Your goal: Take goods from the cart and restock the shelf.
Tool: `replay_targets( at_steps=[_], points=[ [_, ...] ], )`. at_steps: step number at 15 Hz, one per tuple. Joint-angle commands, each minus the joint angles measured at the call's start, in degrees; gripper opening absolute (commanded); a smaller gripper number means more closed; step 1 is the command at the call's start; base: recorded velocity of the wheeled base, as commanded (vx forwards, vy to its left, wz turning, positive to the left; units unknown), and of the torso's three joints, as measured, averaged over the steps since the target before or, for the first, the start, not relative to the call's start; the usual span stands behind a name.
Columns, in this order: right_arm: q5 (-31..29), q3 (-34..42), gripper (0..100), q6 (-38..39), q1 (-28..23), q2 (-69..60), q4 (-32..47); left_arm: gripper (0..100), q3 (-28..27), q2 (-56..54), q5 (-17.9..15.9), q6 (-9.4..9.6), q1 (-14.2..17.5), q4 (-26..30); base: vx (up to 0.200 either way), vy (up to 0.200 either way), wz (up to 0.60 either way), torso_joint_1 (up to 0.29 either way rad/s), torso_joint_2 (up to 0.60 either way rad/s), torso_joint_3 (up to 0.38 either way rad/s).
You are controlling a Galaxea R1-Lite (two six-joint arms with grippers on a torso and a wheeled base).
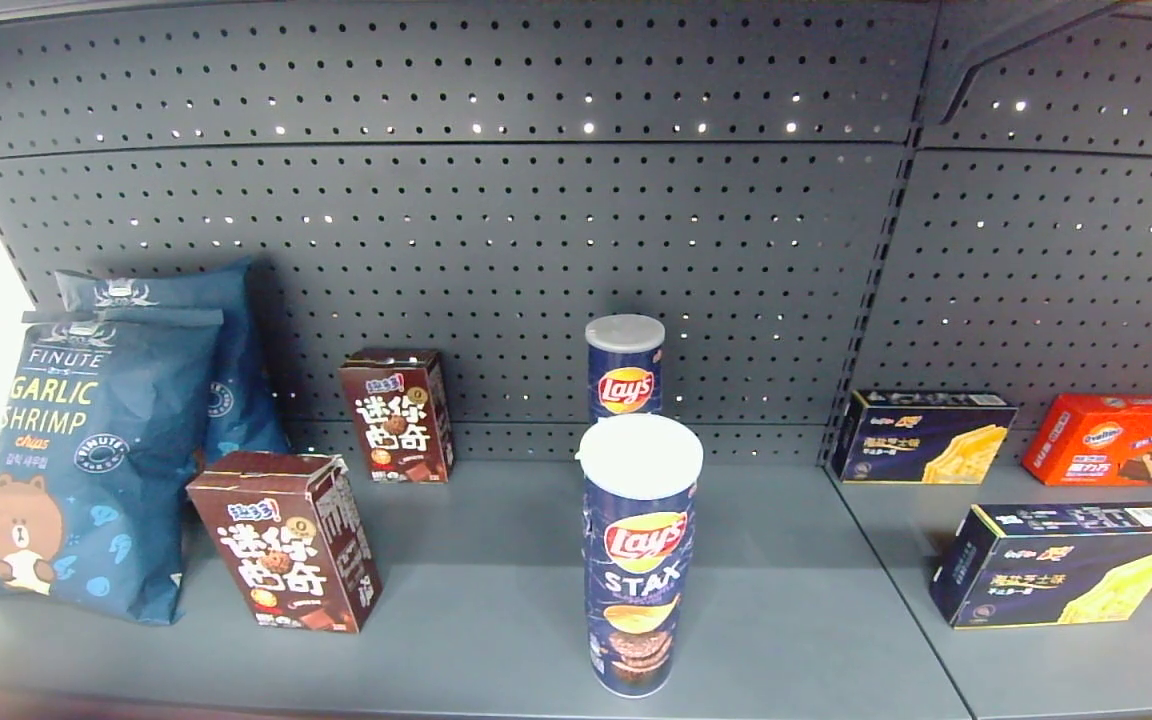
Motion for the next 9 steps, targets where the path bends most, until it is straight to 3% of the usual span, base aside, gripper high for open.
replay_targets(
  at_steps=[1,9],
  points=[
    [-0.04,0.00,100,-0.01,0.00,-0.10,-0.02,100,0.00,0.06,0.07,-0.04,0.04,-0.04,0.000,0.000,0.00,0.000,0.00,0.000],
    [0.04,0.00,100,-0.01,0.00,-0.10,-0.02,100,0.00,-0.03,0.07,-0.04,0.04,-0.04,0.000,0.000,0.00,0.000,0.00,0.000]
  ],
)
